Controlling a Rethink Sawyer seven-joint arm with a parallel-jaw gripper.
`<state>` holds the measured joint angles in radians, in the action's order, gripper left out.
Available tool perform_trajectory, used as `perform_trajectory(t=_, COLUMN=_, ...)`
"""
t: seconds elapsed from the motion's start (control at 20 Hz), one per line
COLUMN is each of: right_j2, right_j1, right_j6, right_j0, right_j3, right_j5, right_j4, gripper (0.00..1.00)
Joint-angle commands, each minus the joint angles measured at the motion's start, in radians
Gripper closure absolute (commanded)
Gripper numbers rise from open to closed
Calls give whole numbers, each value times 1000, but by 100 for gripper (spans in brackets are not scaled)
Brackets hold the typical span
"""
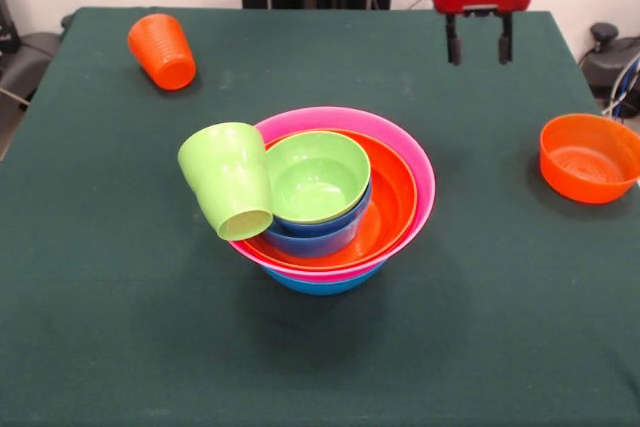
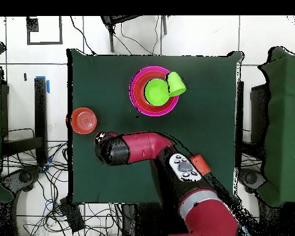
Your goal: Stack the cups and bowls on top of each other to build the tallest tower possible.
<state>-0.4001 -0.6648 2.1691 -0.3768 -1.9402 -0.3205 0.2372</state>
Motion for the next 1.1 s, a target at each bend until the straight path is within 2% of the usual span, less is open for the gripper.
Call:
perform_trajectory(t=0.05, right_j2=-153, right_j1=111, right_j6=-151, right_j0=-92, right_j3=-66, right_j5=83, right_j4=147, gripper=0)
perform_trajectory(t=0.4, right_j2=-122, right_j1=189, right_j6=-117, right_j0=-119, right_j3=-23, right_j5=106, right_j4=260, gripper=0)
perform_trajectory(t=0.6, right_j2=-141, right_j1=225, right_j6=-106, right_j0=-154, right_j3=-20, right_j5=126, right_j4=301, gripper=0)
perform_trajectory(t=0.95, right_j2=-179, right_j1=202, right_j6=-77, right_j0=-174, right_j3=-35, right_j5=89, right_j4=319, gripper=0)
perform_trajectory(t=1.1, right_j2=-166, right_j1=147, right_j6=-14, right_j0=-122, right_j3=-40, right_j5=66, right_j4=282, gripper=0)
